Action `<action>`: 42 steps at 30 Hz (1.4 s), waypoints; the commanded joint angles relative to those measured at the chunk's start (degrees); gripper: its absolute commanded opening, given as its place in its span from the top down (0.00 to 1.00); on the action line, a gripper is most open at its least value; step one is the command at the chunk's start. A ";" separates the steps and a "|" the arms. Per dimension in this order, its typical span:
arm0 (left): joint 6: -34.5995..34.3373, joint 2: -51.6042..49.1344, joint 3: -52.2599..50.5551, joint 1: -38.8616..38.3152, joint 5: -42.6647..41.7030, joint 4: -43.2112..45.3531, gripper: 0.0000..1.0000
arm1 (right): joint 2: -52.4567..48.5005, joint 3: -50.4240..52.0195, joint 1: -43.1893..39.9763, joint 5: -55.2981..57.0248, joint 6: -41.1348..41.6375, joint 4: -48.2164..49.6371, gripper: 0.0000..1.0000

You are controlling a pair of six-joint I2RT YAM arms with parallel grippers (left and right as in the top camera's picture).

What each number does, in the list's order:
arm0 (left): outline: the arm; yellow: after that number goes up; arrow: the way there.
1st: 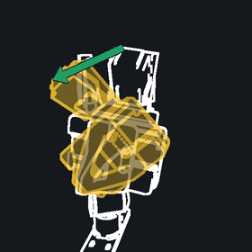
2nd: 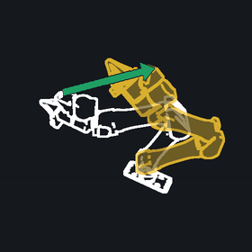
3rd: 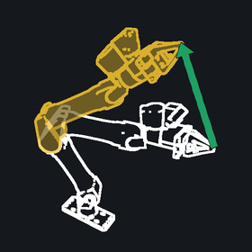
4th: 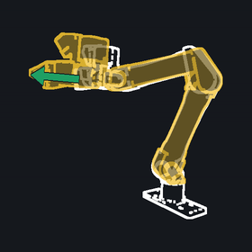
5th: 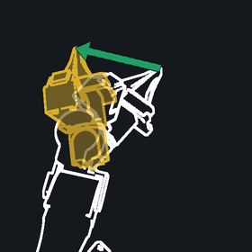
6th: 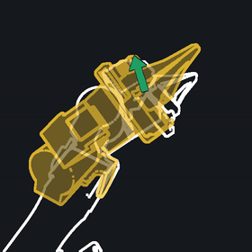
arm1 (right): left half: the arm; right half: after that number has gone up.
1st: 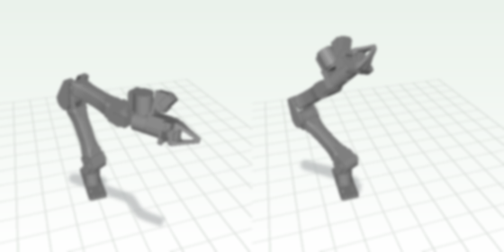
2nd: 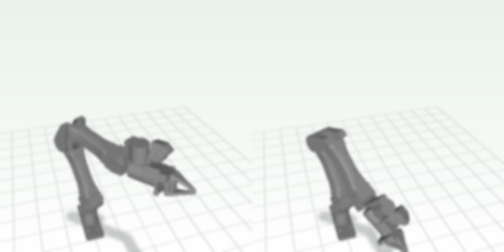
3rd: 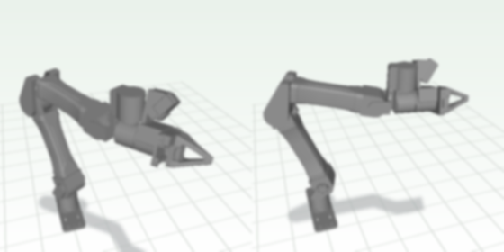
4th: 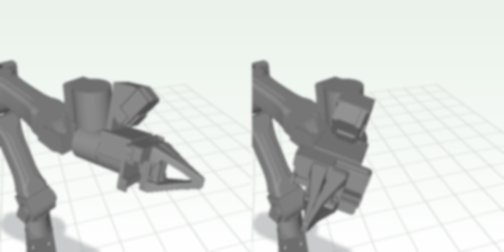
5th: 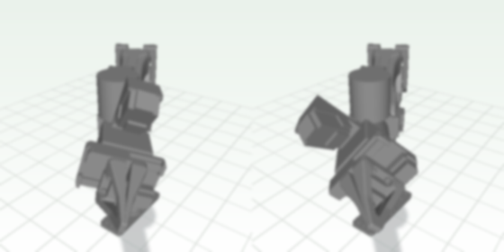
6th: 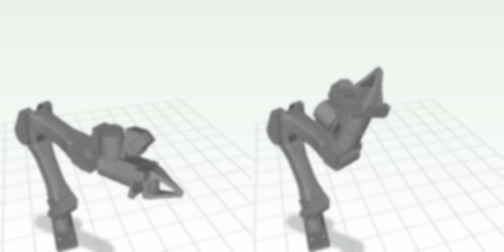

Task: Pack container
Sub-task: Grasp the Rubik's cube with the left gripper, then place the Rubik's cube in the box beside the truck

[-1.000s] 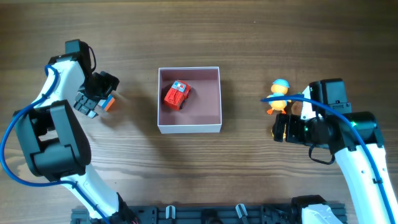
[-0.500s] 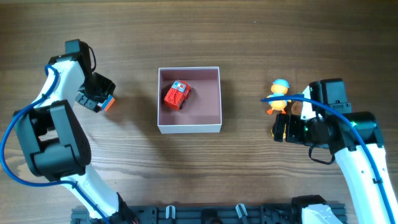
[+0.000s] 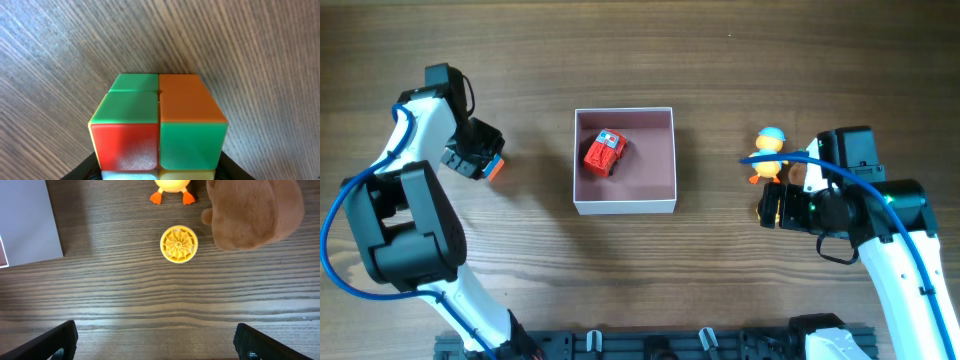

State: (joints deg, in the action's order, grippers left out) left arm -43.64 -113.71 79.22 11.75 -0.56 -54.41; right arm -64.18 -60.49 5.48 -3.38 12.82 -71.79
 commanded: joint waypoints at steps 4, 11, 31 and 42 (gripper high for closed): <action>7.48 11.37 1.49 -10.71 2.78 -3.41 0.96 | -0.22 -1.01 0.09 0.81 0.61 0.37 0.00; 14.69 27.02 2.89 -34.77 10.27 1.55 0.96 | -0.22 -1.01 0.09 0.81 0.66 0.20 0.00; 20.92 4.02 2.86 -43.50 11.06 6.51 0.96 | -0.22 -1.01 0.09 0.76 0.70 0.13 0.00; 20.96 4.02 2.86 -43.45 12.96 6.67 0.96 | -0.22 -1.01 0.09 0.79 0.70 0.13 0.00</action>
State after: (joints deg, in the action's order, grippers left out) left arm -23.55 -109.30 82.02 -31.97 13.04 -48.31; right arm -64.20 -60.49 5.48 -3.38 12.82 -71.77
